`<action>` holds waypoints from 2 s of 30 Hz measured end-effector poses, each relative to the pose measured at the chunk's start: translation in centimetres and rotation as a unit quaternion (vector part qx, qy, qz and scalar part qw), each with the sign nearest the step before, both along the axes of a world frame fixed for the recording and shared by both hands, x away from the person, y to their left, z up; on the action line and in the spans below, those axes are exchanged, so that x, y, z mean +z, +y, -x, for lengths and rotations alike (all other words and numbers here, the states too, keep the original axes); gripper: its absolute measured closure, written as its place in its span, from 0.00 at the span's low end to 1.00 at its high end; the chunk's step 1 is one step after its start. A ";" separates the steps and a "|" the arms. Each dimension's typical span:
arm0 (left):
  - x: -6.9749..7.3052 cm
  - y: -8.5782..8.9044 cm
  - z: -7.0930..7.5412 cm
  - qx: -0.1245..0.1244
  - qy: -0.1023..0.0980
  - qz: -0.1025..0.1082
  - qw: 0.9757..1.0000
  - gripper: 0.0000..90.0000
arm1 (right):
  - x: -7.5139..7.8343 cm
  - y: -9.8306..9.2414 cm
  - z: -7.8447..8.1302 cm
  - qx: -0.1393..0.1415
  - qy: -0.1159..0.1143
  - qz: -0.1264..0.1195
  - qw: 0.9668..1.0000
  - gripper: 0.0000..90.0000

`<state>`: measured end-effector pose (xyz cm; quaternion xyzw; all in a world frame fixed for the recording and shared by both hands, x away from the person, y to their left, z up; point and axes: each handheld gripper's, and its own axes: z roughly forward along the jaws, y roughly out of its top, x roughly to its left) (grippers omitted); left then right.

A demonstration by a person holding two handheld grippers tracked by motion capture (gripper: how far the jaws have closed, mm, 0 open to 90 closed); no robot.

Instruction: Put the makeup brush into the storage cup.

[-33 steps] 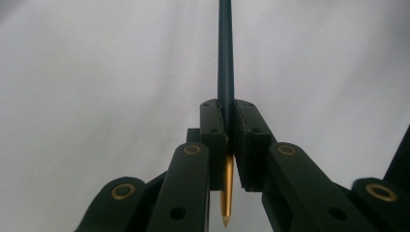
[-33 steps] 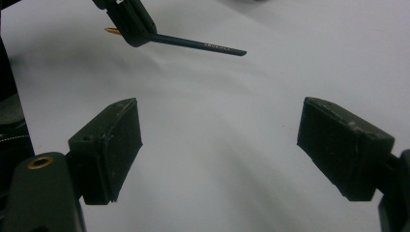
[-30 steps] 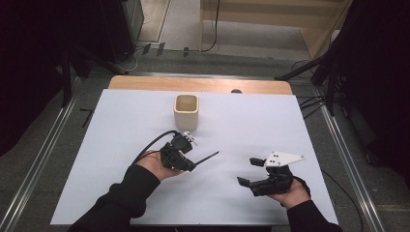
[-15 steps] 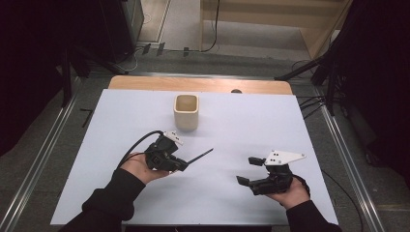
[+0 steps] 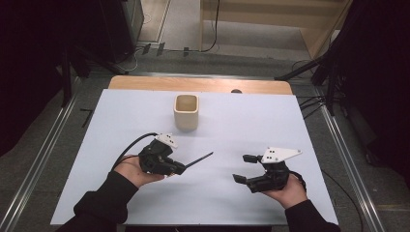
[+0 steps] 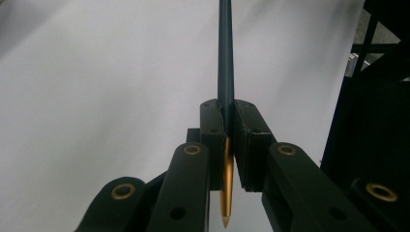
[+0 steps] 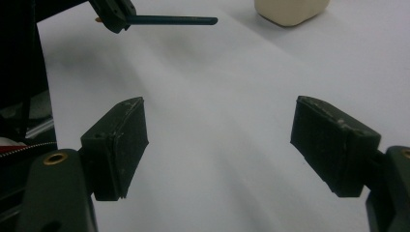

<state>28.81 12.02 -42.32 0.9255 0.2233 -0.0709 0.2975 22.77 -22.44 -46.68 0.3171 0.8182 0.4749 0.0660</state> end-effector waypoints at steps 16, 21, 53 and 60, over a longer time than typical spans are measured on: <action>0.4 1.4 -0.2 -0.045 -0.009 0.002 0.999 0.93 | 0.2 1.5 -1.3 0.070 -0.002 0.019 0.997 0.23; 0.4 1.2 -0.4 -0.065 -0.015 -0.002 0.998 0.93 | 0.4 1.9 -1.8 0.088 -0.005 0.020 0.996 0.23; -0.7 -0.8 -1.3 -0.127 0.013 -0.026 0.991 0.93 | 1.6 4.8 -5.4 0.194 0.032 0.062 0.979 0.31; -0.7 -1.3 -1.2 -0.144 0.010 -0.024 0.989 0.93 | 1.5 5.3 -5.5 0.207 0.041 0.066 0.975 0.32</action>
